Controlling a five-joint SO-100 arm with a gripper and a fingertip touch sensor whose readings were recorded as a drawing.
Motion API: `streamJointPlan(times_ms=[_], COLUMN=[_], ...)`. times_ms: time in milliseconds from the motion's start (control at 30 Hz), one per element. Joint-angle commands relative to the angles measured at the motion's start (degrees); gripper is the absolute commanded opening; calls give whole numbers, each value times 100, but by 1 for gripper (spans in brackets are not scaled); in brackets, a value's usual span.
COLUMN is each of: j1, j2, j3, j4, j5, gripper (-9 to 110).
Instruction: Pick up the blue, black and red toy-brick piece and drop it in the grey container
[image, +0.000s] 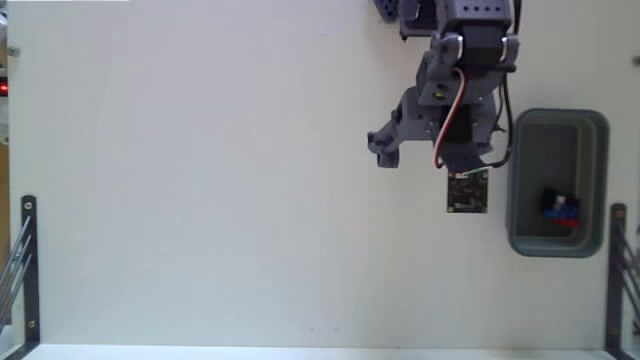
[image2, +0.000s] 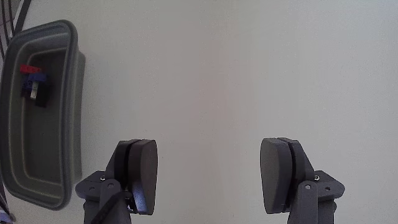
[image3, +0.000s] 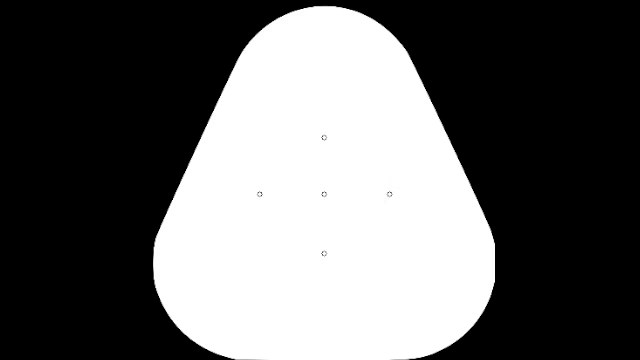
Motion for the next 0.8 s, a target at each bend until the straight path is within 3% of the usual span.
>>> streamJointPlan(times_ms=[0, 767], j1=[47, 88], j2=[341, 395], j3=[73, 126], j4=[-31, -30], j5=[26, 26], gripper=[110, 110])
